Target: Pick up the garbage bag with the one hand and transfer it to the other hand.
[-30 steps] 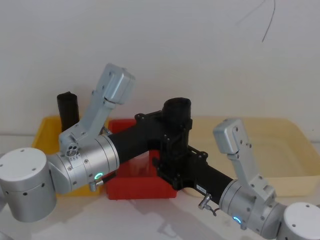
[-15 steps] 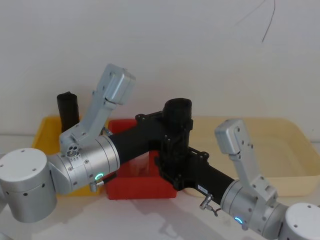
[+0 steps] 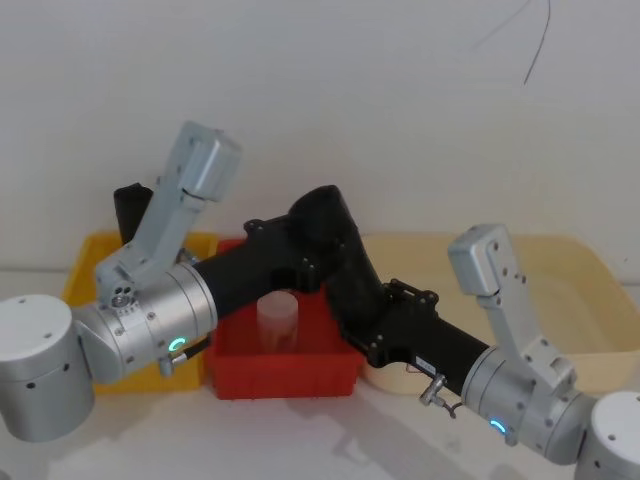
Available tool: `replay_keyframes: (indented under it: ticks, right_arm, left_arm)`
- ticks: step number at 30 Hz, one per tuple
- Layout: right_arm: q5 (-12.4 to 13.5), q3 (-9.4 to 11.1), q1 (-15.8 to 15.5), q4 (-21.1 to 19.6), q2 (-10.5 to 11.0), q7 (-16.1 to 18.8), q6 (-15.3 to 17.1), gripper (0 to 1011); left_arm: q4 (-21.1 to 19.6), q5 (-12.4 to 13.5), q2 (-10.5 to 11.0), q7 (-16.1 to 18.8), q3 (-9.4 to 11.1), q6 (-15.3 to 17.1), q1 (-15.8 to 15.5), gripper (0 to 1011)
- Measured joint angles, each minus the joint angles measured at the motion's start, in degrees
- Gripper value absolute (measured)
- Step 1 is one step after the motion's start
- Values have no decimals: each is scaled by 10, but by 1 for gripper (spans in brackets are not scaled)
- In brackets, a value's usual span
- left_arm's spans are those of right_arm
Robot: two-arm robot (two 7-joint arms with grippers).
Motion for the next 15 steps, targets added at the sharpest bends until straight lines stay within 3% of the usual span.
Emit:
replay_keyframes:
  ticks: [10,15]
  right_arm:
    - [-3,4,13,8,2,3,3,516]
    - [-2,2,17,15,-1,4,3,516]
  left_arm:
    - [8,-7,6,12,-16,-4,0,396]
    - [11,-8,8,19,-24,-6,-1,523]
